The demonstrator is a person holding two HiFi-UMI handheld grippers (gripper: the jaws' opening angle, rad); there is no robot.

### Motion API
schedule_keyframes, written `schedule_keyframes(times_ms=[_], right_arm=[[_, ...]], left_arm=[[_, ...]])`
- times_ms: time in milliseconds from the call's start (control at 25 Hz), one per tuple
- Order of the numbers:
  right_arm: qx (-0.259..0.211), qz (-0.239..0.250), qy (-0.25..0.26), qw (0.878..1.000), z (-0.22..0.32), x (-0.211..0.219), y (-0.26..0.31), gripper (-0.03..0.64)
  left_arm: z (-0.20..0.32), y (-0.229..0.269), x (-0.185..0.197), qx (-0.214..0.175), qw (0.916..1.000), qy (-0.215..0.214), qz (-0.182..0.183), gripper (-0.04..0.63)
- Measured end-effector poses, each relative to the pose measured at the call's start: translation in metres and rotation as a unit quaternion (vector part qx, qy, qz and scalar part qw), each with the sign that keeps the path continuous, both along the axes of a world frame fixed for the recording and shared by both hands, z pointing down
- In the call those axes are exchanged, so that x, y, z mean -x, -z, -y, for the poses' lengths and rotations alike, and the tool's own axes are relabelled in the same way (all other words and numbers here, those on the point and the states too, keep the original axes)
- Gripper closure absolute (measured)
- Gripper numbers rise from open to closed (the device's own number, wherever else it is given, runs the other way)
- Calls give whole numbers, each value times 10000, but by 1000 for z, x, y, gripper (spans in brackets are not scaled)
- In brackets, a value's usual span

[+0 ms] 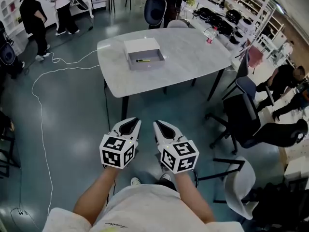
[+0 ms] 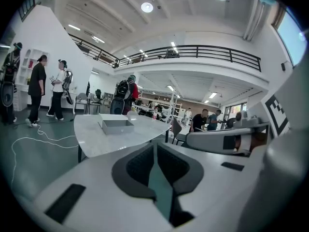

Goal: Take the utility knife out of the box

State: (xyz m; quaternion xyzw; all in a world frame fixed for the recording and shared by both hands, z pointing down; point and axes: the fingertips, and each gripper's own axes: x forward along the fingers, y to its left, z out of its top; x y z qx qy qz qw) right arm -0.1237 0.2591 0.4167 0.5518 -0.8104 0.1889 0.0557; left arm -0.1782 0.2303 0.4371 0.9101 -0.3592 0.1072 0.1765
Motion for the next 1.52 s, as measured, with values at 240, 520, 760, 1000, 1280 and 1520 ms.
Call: schedule_keyframes(times_ms=[240,520,760,1000,1280,1520], right_arm=[[0,7,-52,10000,14,-11,-2,612],[12,124,71,9999,48,-33,-11,612],[34,215,291,9993,89,-61,-7,612],[37,246,488,9985,121,-97,-5,612],[54,342,679,9971,156,-136,-6,612],[110,383,822,9958,181,-164,-12,612]], left_arm=[[13,-4,-12,12,10000,-71,-19,568],[46,-11,-32,49,10000,45,41,568],[88,-5,-59,70,9996,266,60,568],[117,-1,-96,78,9989,454,106,568],[149,-1,-134,77,9978,643,165,568],[171,-4,-161,107,9968,762,216,568]])
